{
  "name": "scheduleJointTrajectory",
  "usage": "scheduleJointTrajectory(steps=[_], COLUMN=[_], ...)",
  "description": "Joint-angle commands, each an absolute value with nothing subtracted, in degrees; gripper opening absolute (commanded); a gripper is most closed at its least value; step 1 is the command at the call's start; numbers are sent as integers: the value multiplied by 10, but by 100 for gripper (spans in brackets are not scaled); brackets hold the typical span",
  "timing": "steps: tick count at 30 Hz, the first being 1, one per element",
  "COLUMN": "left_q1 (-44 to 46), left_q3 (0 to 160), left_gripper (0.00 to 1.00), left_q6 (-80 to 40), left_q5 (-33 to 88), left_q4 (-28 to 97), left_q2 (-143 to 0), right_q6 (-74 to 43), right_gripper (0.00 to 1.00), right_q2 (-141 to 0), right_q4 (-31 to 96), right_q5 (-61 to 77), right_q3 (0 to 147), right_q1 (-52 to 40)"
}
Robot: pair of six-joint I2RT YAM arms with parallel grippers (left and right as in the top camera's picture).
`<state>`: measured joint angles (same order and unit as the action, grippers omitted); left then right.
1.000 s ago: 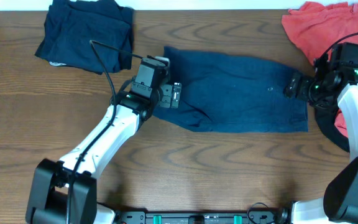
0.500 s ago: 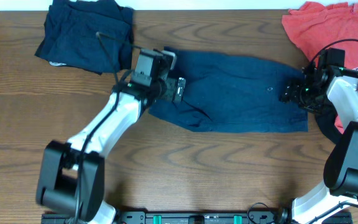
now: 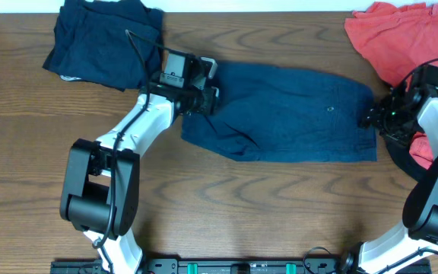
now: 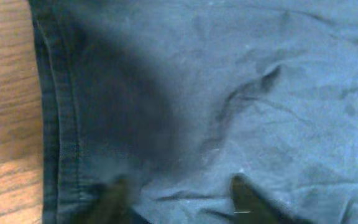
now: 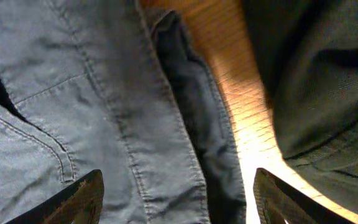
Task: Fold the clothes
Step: 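Grasp the left and right ends of the folded navy shorts strip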
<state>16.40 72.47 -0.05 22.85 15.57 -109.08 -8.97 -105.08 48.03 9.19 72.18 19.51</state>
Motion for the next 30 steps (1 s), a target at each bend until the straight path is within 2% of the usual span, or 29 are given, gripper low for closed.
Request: scheduleJointTrajectory(steps=[1, 2, 3, 5, 13, 16, 20, 30], left_q1=[151, 149, 148, 147, 147, 144, 140, 142], left_q3=[737, 737, 737, 737, 737, 737, 734, 734], left_gripper=[22, 19, 11, 6, 6, 6, 6, 6], left_q6=[4, 4, 4, 5, 33, 49, 53, 53], left_q5=[267, 267, 267, 271, 319, 319, 320, 320], left_q4=[156, 156, 155, 152, 138, 145, 160, 184], left_q2=[-1113, -1119, -1125, -1134, -1160, -1160, -1165, -1187], right_q6=[-93, -93, -93, -93, -93, -93, -89, -80], right_gripper=[73, 73, 72, 71, 71, 75, 79, 79], right_q2=[-1051, -1051, -1051, -1051, -1051, -1051, -1051, -1051], right_q4=[477, 477, 477, 477, 477, 470, 442, 354], right_q5=[101, 101, 101, 101, 102, 111, 121, 137], right_q3=[719, 719, 719, 719, 719, 713, 691, 643], right_q1=[201, 201, 201, 201, 201, 201, 201, 201])
